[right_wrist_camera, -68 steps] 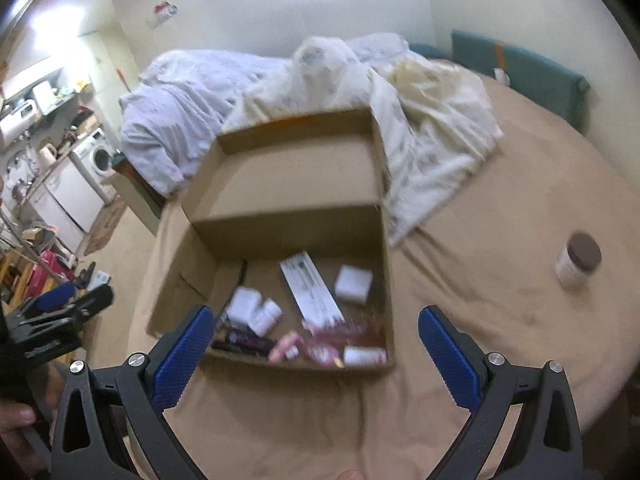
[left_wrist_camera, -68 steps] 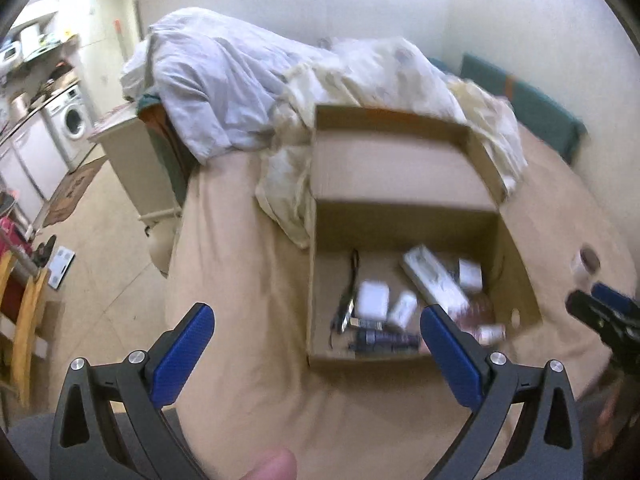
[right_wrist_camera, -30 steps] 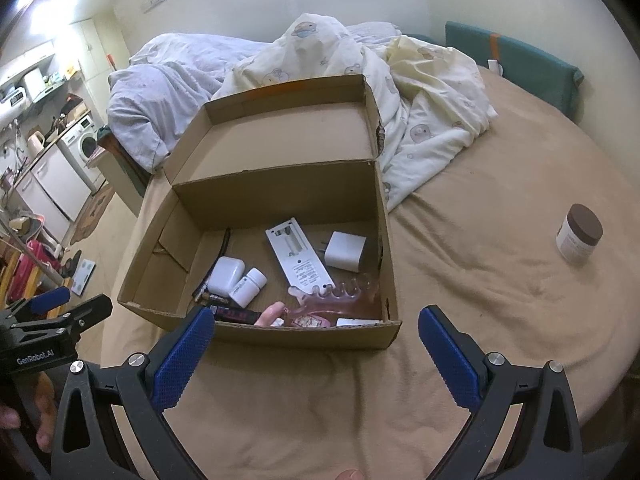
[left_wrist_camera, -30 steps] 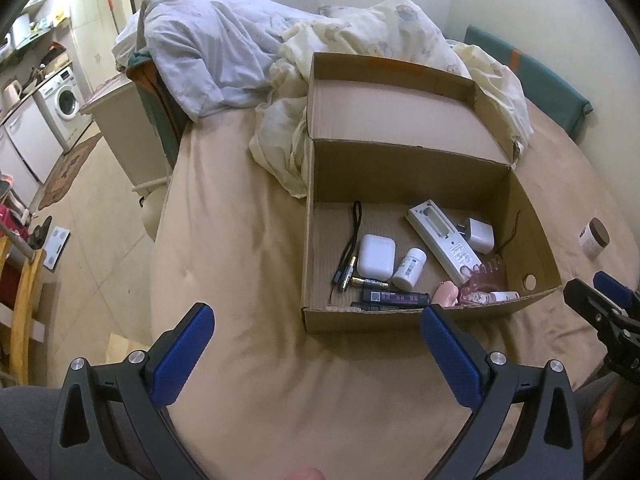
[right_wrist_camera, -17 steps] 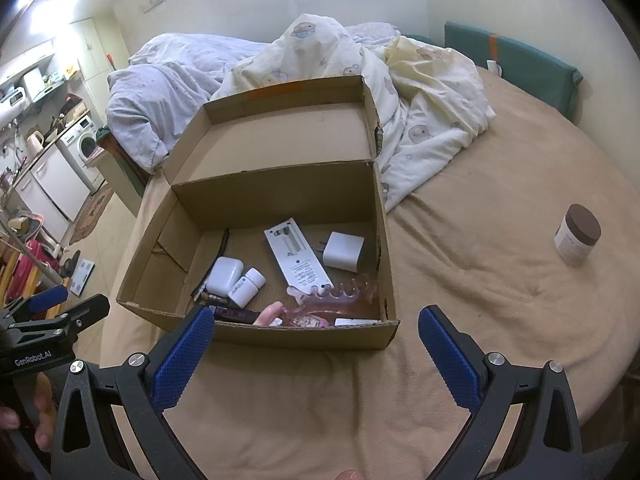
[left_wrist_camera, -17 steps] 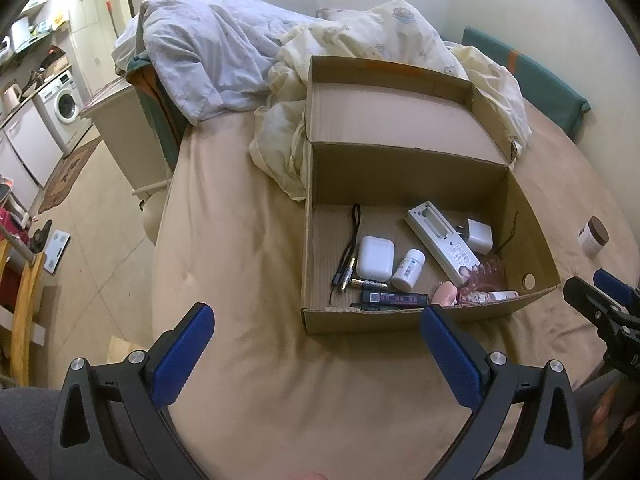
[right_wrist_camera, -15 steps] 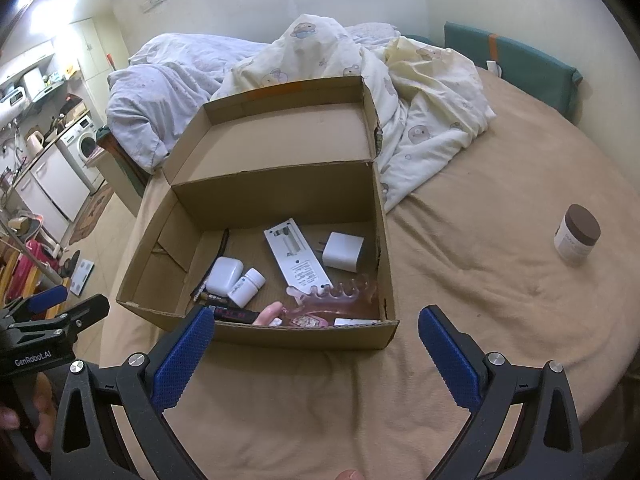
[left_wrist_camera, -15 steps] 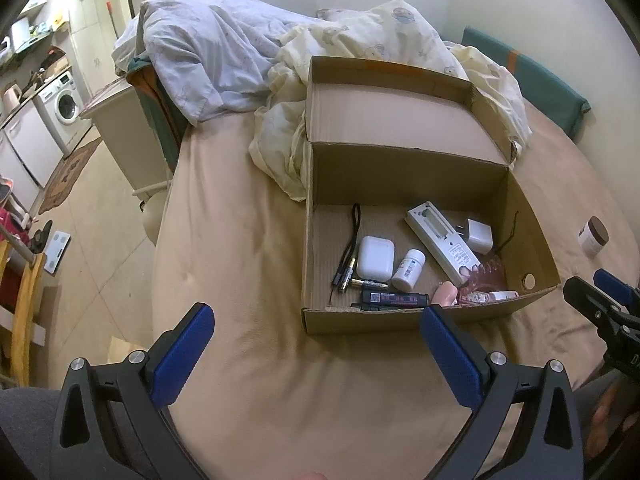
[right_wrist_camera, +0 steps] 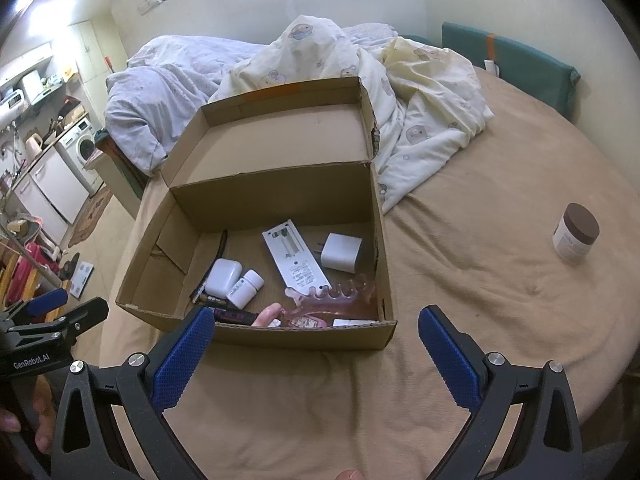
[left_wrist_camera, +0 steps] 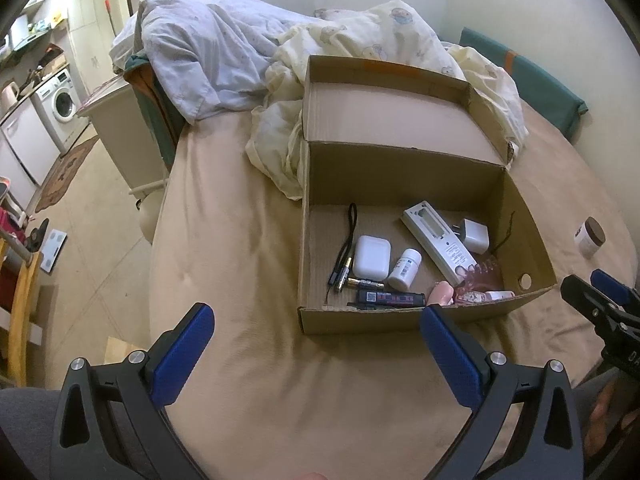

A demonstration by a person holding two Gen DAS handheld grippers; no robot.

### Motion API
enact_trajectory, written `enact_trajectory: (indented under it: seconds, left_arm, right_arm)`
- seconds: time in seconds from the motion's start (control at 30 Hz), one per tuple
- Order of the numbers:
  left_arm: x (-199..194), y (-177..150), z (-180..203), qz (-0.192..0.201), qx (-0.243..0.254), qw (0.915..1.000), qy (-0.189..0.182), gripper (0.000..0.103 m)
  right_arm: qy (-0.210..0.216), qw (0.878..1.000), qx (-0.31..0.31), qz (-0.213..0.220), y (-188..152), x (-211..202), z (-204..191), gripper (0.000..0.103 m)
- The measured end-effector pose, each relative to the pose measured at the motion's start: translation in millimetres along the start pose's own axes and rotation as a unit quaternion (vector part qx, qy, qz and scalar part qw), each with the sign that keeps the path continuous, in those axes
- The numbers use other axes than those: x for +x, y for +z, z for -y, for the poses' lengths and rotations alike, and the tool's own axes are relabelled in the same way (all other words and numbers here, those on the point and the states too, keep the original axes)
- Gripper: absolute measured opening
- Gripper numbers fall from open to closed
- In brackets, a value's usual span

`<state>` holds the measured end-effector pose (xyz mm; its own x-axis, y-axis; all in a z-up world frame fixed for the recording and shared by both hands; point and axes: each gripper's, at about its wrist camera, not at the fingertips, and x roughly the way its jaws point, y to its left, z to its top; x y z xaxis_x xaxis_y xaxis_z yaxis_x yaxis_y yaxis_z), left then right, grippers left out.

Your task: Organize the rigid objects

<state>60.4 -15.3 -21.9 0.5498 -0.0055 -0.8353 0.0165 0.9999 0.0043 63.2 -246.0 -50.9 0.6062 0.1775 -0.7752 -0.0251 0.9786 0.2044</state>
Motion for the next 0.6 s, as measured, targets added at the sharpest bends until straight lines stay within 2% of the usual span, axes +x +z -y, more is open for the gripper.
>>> enact_trajectory:
  seconds: [0.6]
  left_arm:
    - [1.2, 0.0, -5.8, -0.001, -0.003, 1.0, -0.003, 0.103]
  right_arm:
    - [-0.001, 1.0, -0.002, 0.0, -0.4, 0.2, -0.7, 0.103]
